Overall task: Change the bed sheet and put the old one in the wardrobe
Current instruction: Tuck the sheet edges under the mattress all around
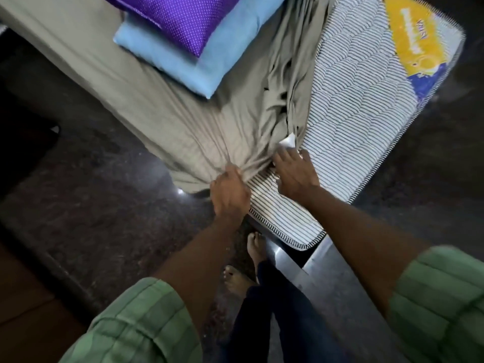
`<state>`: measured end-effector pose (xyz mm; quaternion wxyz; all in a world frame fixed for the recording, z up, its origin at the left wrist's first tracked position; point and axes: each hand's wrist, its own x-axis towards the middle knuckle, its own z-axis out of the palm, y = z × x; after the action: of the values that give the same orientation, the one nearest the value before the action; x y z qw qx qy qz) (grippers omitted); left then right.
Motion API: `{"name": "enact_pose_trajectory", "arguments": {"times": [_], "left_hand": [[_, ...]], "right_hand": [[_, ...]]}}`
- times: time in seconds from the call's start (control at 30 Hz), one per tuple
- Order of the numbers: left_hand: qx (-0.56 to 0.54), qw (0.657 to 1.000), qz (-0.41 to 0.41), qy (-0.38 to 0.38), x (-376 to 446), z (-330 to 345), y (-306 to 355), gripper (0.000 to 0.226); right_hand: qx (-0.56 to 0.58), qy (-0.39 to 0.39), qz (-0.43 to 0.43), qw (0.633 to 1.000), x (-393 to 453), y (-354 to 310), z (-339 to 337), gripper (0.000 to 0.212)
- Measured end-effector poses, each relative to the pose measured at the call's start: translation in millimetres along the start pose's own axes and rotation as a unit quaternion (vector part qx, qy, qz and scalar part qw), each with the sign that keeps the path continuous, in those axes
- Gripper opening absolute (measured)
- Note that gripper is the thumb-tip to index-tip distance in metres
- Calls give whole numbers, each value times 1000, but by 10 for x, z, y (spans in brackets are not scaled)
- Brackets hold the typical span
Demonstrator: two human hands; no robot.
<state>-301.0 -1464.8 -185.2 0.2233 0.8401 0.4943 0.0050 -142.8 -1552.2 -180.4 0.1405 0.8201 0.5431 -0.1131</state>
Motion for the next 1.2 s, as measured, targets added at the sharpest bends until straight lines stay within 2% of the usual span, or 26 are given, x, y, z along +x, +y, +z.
{"name": "enact_pose_trajectory", "arguments": {"times": [0.07,0.1,0.17,0.3,0.37,0.43,0.53,0.6,0.67,0.77,0.83,0.9,1.0,1.07,1.1,1.13,1.2], "left_hand": [[-103,984,-121,74,-2,-20,72,26],[-119,979,-131,106,17,-30,73,29],[-79,985,-86,125,54,-14,68,33],[90,993,-27,70,55,54,169,37],[155,986,-36,56,52,115,236,51],[183,982,-26,30,16,214,258,76],[214,975,60,29,-174,397,336,97],[206,968,127,61,-292,499,472,94],[184,963,175,86,-316,552,658,80],[153,963,212,65,-353,621,930,60],[107,974,197,44,-448,711,1077,49],[68,985,154,42,-576,765,1152,45],[58,992,81,74,-710,789,1155,47],[34,992,-28,117,-796,780,1284,48],[-1,980,-125,154,-797,799,1383,48],[-52,946,-241,209,-789,781,1522,47],[-209,833,-425,286,-746,916,1706,40]], "right_hand": [[-4,29,28,999,74,56,49,64],[-13,38,23,999,123,74,73,63],[-28,40,5,999,194,82,125,65],[-21,58,27,998,220,141,184,59],[7,65,18,998,203,228,220,42],[51,54,-12,997,142,312,286,32],[177,89,-38,979,-95,495,440,24],[281,124,-38,951,-295,691,519,31],[329,136,-46,933,-450,908,517,44],[266,152,-126,943,-661,1175,417,43],[183,143,-203,951,-714,1355,406,40],[128,132,-252,950,-674,1506,466,30],[165,87,-208,960,-614,1557,413,35],[232,73,-169,955,-598,1530,294,36],[254,84,-164,949,-594,1509,249,34],[268,100,-163,944,-583,1491,231,31],[313,121,-142,931,-590,1448,193,28]]}}
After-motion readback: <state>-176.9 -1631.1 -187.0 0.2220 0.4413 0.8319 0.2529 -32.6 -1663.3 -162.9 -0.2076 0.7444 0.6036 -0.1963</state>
